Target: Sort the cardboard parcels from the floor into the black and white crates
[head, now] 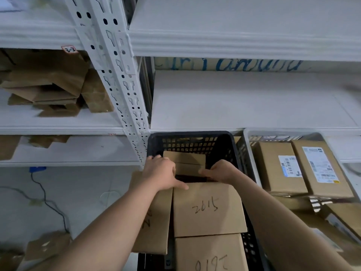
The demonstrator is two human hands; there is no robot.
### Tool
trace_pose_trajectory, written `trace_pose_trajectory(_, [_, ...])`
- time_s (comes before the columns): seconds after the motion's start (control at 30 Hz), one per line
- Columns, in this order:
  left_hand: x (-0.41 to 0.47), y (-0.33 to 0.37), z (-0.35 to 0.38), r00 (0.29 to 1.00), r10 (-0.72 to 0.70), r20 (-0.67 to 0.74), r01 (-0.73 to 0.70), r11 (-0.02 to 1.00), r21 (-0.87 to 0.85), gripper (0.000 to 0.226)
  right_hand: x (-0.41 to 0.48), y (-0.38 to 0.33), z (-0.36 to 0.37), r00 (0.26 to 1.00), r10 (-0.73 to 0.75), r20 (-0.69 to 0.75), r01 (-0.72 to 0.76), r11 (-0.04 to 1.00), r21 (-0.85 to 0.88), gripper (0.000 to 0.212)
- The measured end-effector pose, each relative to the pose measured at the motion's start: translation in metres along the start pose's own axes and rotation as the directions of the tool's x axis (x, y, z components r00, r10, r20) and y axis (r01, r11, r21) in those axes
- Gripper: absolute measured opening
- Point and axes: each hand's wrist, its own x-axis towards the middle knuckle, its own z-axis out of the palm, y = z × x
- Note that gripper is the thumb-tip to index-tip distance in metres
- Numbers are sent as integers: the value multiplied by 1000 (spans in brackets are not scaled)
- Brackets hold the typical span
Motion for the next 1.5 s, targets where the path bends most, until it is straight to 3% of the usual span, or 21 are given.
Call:
trace_pose_trajectory(0.13, [18, -5, 3, 975, 36, 221, 21, 969, -248, 66, 17, -11, 0, 998, 54, 28, -47, 976, -213, 50])
trace_pose_trajectory(0.27, [43, -14, 3, 915, 30, 402, 147, 904, -402, 51, 28, -26, -9, 968, 152, 198, -77, 936, -342, 66])
trace_pose_trajectory(0.33, [53, -16, 7, 890, 26, 455, 166, 910, -379, 55, 35, -33, -11, 937, 210, 279, -106, 932, -346, 72])
trace_pose_trajectory(0.47, [64, -14, 23, 805, -15, 592, 147, 974, -174, 75, 54, -40, -7, 874, 301, 382, -159, 919, -361, 76])
trace_pose_trajectory(0.7, [76, -16, 39, 710, -49, 703, 283, 933, -221, 87, 90, -24, -2, 782, 392, 485, -179, 886, -428, 50])
trace_pose_trajectory(0.8, [78, -14, 42, 703, -65, 708, 309, 925, -222, 86, 106, -21, 1, 736, 444, 510, -187, 858, -478, 48])
trace_pose_trajectory(0.87, [81, -14, 44, 700, -68, 710, 313, 924, -220, 83, 115, -23, 4, 771, 394, 500, -140, 871, -471, 46])
trace_pose_trajectory(0.9, [82, -14, 45, 693, -63, 718, 312, 924, -219, 81, 119, -25, 5, 833, 316, 455, -66, 872, -486, 46])
trace_pose_trajectory(0.97, [84, -13, 46, 668, -53, 742, 299, 933, -202, 78, 125, -28, 8, 954, 76, 289, 125, 778, -615, 51])
trace_pose_trajectory(1.0, [85, -11, 47, 656, -52, 753, 291, 938, -189, 78, 128, -27, 11, 974, -48, 220, 189, 703, -686, 59])
trace_pose_trajectory(1.07, [86, -11, 49, 645, -53, 762, 287, 942, -177, 81, 138, -19, 20, 965, -171, 200, 262, 583, -769, 75])
trace_pose_trajectory(1.2, [85, -12, 51, 632, -61, 773, 304, 937, -174, 85, 156, 2, 36, 957, -169, 236, 288, 445, -848, 87])
trace_pose_trajectory(1.4, [86, -15, 54, 675, -96, 731, 341, 920, -194, 83, 170, 12, 49, 957, -188, 221, 286, 482, -828, 121])
trace_pose_trajectory(1.5, [84, -17, 57, 667, -103, 738, 372, 904, -211, 88, 171, 15, 46, 954, -173, 245, 299, 609, -734, 125])
